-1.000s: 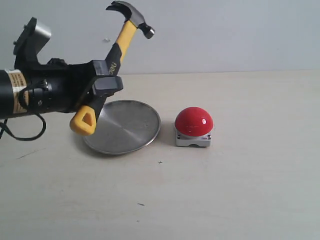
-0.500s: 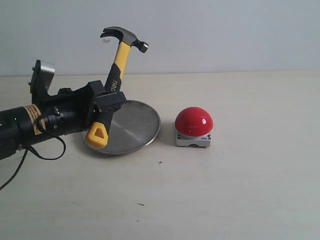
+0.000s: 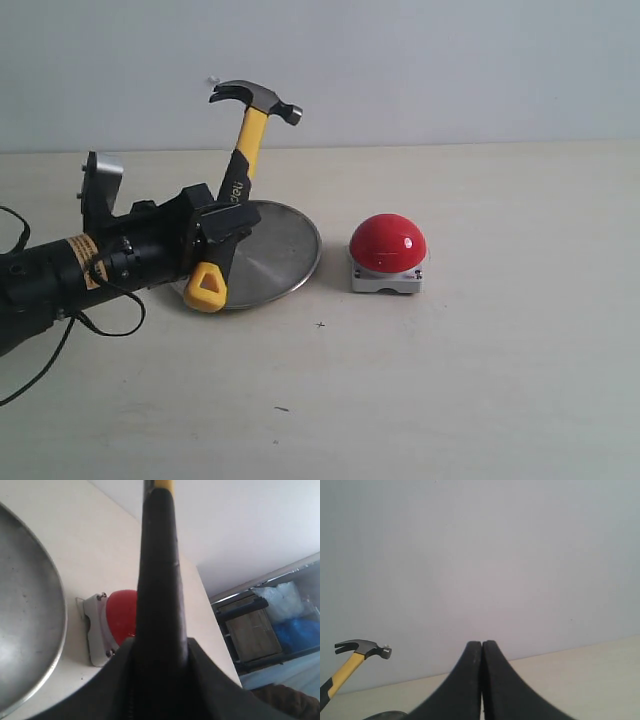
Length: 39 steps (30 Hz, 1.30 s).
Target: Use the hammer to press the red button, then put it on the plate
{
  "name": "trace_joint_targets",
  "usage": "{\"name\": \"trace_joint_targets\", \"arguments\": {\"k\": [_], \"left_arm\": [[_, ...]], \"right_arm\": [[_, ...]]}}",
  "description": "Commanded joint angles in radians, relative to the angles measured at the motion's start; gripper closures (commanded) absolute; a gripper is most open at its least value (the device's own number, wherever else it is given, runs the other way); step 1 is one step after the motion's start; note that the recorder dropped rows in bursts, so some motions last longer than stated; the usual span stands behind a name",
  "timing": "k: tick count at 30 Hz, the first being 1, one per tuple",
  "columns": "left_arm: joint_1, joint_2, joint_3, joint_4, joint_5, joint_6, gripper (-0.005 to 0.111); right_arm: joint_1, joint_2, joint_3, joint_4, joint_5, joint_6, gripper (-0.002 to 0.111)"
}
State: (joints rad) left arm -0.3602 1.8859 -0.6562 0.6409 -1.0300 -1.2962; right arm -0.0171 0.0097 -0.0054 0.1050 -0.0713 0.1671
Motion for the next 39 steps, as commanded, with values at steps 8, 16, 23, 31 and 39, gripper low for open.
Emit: {"name": "trace_joint_targets", "arguments": {"k": [8,16,23,31,39], "left_arm": [[0.002,-0.015,-0.007,0.045,-0.109,0.036,0.107],[0.002,-0.015,-0.007,0.052,-0.109,0.036,0.107],[0.002,-0.017,-0.007,0.008,-0.109,0.034,0.107],[0.002,-0.017,-0.007,0.033,-0.19,0.036,0.107],[0.017,-0.02,-0.007,-0.017,-0.191,-0.013,0.107]], "right_arm": [[-0.005,-0.005,0.005,-0.005,-0.021,-0.008,0.108],[-0.005,-0.005,0.005,-0.005,-0.021,-0.008,0.108],[-0.005,-0.005,0.005,-0.005,-0.021,-0.008,0.108],[-0.005,-0.005,0.005,-0.005,-0.021,-0.008,0.108],[-0.005,-0.005,0.005,-0.005,-0.021,-0.008,0.108]]}}
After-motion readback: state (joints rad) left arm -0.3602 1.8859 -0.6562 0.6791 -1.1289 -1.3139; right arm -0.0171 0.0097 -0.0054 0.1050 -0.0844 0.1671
